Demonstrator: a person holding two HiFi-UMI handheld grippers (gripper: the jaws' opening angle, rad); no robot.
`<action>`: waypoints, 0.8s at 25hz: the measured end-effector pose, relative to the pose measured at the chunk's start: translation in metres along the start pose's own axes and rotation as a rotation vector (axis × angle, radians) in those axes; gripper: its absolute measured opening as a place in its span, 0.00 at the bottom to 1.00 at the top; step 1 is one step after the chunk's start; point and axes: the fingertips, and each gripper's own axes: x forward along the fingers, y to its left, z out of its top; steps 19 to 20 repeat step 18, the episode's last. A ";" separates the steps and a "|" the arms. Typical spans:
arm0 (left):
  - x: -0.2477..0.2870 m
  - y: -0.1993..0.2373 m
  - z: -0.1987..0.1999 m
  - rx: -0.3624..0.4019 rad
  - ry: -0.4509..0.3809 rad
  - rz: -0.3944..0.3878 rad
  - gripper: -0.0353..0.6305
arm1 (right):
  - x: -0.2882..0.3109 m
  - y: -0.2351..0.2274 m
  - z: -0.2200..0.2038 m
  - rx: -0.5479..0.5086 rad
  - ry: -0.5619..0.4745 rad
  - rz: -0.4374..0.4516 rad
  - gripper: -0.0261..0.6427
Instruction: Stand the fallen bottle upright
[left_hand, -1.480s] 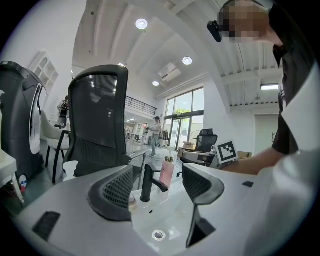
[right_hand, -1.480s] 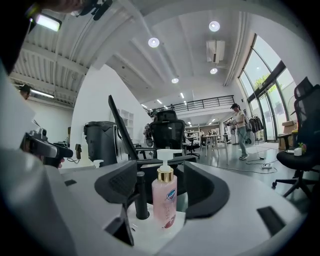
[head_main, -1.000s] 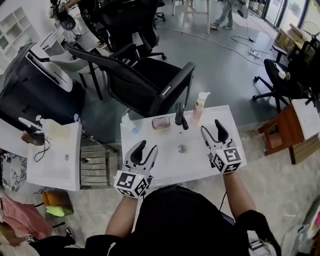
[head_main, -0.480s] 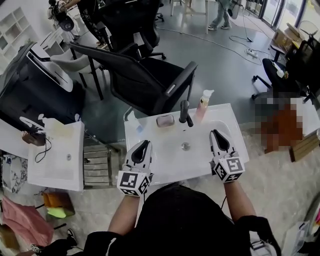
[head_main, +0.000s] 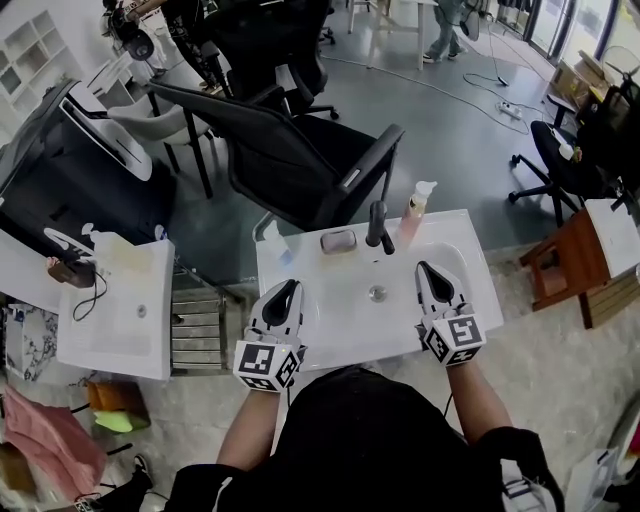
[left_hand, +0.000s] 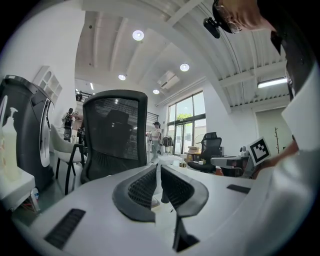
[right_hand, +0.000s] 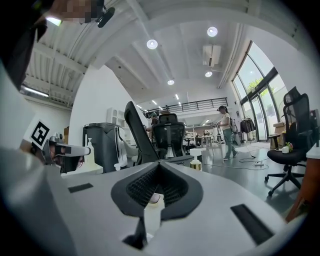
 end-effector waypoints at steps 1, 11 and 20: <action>0.000 0.001 0.000 -0.002 0.000 0.003 0.12 | 0.001 0.001 0.000 -0.002 0.001 0.005 0.08; 0.002 0.010 0.000 -0.005 0.006 0.048 0.12 | 0.009 -0.005 0.001 -0.003 0.004 0.005 0.08; 0.003 0.007 -0.002 -0.020 0.018 0.048 0.11 | 0.007 -0.005 0.002 0.008 0.004 0.017 0.08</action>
